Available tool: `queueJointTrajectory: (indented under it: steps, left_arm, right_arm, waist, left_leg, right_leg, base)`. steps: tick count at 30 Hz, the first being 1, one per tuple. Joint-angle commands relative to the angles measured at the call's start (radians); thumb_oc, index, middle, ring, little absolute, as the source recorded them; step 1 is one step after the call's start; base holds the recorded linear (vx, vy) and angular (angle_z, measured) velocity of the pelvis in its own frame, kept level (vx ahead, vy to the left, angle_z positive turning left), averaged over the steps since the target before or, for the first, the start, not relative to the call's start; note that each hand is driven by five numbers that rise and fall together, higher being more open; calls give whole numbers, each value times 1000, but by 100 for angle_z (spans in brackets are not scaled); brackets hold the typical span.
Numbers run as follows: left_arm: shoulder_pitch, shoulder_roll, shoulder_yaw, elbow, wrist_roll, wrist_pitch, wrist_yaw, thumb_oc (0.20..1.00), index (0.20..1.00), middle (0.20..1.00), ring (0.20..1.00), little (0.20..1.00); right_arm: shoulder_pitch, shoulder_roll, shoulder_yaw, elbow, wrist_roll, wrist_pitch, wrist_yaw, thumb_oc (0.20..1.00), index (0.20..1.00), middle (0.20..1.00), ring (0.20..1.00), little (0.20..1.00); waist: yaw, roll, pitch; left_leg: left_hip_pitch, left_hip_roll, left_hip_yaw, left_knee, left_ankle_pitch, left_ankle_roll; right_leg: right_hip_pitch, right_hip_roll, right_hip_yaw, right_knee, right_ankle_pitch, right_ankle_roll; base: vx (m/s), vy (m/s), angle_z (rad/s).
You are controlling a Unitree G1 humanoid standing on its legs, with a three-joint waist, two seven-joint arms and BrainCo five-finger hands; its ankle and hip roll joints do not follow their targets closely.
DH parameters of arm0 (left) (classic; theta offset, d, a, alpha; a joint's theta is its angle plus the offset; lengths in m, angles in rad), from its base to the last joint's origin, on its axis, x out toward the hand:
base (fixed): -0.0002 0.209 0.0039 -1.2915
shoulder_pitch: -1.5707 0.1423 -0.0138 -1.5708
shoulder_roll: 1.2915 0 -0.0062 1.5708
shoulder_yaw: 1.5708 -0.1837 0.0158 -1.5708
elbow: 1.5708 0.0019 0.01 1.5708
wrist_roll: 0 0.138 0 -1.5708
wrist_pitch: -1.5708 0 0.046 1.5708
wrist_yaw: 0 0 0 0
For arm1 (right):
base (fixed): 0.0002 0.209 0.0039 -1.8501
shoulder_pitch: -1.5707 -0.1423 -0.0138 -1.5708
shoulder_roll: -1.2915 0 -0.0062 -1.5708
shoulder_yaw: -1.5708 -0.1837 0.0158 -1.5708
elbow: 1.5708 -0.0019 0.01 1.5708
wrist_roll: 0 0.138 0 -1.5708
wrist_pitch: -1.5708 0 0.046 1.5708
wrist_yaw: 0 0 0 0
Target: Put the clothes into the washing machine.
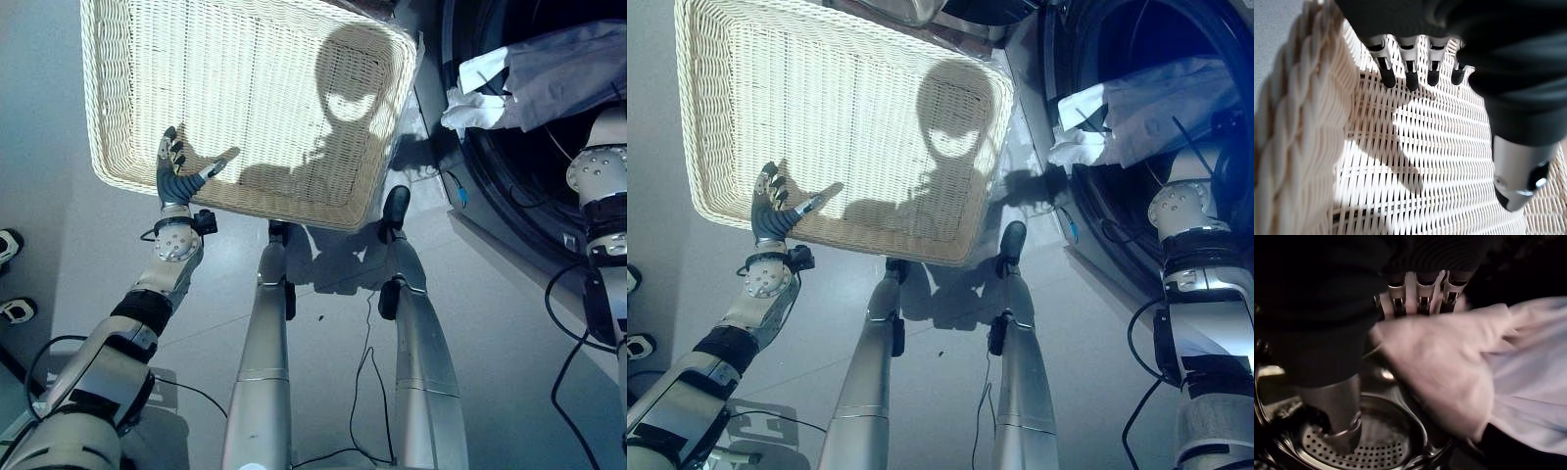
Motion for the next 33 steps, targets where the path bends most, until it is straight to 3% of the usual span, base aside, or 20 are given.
queueJointTrajectory:
  steps: [1,4,5,6,8,10,12,17,21,23,28,33]
  left_arm:
    - [6,2,68,29,-47,-27,-23,1000,1000,1000,1000,1000]
    - [13,-2,63,26,-52,-26,-26,1000,1000,1000,1000,1000]
    - [7,-1,58,22,-53,-21,-25,1000,1000,1000,1000,1000]
    - [3,-2,55,16,-51,-16,-23,1000,1000,1000,1000,1000]
    - [-6,1,49,3,-47,-4,-17,1000,1000,1000,1000,1000]
    - [-23,12,41,-2,-54,7,-23,1000,1000,1000,1000,1000]
    - [-33,18,28,-8,-60,9,-19,1000,1000,1000,1000,1000]
    - [-42,6,27,-31,-40,21,0,1000,1000,1000,1000,1000]
    - [-38,-5,43,-44,-25,28,5,1000,1000,1000,1000,1000]
    - [-40,-13,51,-40,-17,27,4,1000,1000,1000,1000,1000]
    - [-57,-44,69,-37,13,31,12,1000,1000,1000,1000,1000]
    - [-74,-55,71,-32,40,37,35,1000,1000,1000,1000,1000]
  right_arm:
    - [-46,-285,29,-44,-85,-19,-7,1000,1000,1000,1000,1000]
    - [-43,-271,64,-10,-207,147,-122,1000,1000,1000,1000,1000]
    - [-50,-278,99,16,-285,267,-172,1000,1000,1000,1000,1000]
    - [-62,-285,135,36,-313,341,-184,1000,1000,1000,1000,1000]
    - [-96,-295,204,78,-217,467,-111,1000,1000,1000,1000,1000]
    - [-118,-303,266,145,-316,579,-74,1000,1000,1000,1000,1000]
    - [-143,-308,334,150,-466,669,-113,1000,1000,1000,1000,1000]
    - [-183,-279,422,30,-604,730,-133,1000,1000,1000,1000,1000]
    - [-158,-243,417,-116,-724,715,-116,1000,1000,1000,1000,1000]
    - [-129,-222,404,-188,-820,729,-85,1000,1000,1000,1000,1000]
    - [-36,-160,411,-355,-1070,758,94,1000,1000,1000,1000,1000]
    - [69,-120,408,-418,-1189,760,158,1000,1000,1000,1000,1000]
  waist:
    - [-38,21,-8]
    - [-35,28,-8]
    - [-30,26,-8]
    - [-28,26,-8]
    - [-23,25,-8]
    - [-20,23,-8]
    - [-18,23,-8]
    - [-16,27,-8]
    - [-16,32,-8]
    - [-18,32,-8]
    - [-23,36,-8]
    - [-30,32,-8]
  left_leg:
    - [59,-116,22,-70,19,92]
    - [60,-117,28,-67,19,92]
    - [59,-119,28,-69,21,93]
    - [56,-120,28,-69,22,95]
    - [51,-122,25,-66,23,96]
    - [41,-121,25,-62,26,97]
    - [34,-122,25,-58,27,100]
    - [19,-125,26,-54,23,105]
    - [17,-125,31,-59,20,107]
    - [15,-127,34,-56,17,108]
    - [7,-125,46,-55,16,107]
    - [-3,-121,52,-52,18,105]
  right_leg:
    - [61,125,-77,52,-63,71]
    - [62,126,-76,52,-64,69]
    - [63,126,-77,49,-63,69]
    - [61,126,-78,47,-63,69]
    - [60,127,-80,45,-61,68]
    - [54,126,-84,48,-58,68]
    - [49,125,-88,49,-56,68]
    - [33,123,-92,58,-61,68]
    - [29,120,-95,61,-71,69]
    - [26,119,-96,63,-74,70]
    - [10,114,-98,79,-87,70]
    - [-2,113,-101,94,-92,73]
  base:
    - [0,0,0]
    - [0,0,0]
    - [0,0,0]
    - [0,-32,0]
    - [-1,-36,0]
    - [2,-47,0]
    - [0,-19,0]
    - [0,0,0]
    - [0,0,0]
    - [0,0,0]
    - [0,0,0]
    - [0,0,0]
